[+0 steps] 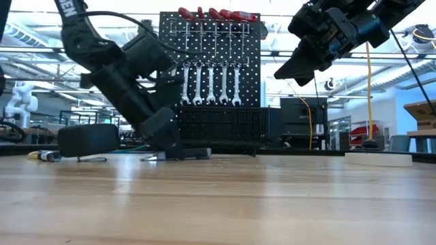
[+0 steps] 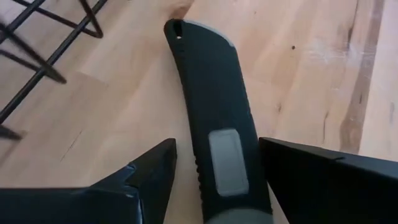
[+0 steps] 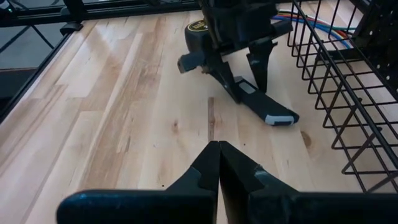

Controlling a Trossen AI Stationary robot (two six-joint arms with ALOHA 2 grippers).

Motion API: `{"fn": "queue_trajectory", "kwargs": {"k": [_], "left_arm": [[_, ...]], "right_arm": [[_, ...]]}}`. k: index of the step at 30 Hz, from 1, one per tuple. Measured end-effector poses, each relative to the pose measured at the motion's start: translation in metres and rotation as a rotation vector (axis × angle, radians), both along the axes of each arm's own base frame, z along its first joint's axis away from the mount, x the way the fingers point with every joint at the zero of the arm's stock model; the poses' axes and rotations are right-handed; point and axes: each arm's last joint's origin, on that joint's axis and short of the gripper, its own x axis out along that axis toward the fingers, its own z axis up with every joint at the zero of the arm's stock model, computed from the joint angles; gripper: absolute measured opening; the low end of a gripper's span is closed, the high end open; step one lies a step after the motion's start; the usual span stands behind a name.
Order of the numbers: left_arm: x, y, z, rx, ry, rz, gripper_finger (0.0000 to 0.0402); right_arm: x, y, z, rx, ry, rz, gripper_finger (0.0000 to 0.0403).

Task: Hang tools onto peg board
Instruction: Put the black knife cutter into the wire basket on the peg board

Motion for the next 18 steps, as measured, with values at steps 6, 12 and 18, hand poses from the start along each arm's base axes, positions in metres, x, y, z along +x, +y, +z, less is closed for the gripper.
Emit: {"fn": "queue_trajectory", "kwargs": {"k": [6, 12, 18], "left_arm": [[0.0052, -0.0012, 0.0015, -0.006, 0.025, -0.021, 0.0233], [0.0049, -0.002, 0.0011, -0.013, 0.034, -0.026, 0.0212], [0.0054, -0.0091, 0.002, -0.017, 0.032, -0.058, 0.0133]], "right_arm": [[-0.0006, 0.0001, -0.001, 0.006, 0.013, -0.002, 0.0], [-0.0018, 0.0002, -0.0032, 0.02, 0.039, -0.008, 0.0], [-0.0021, 0.0003, -0.0038, 0.052, 0.048, -0.025, 0.0]]}}
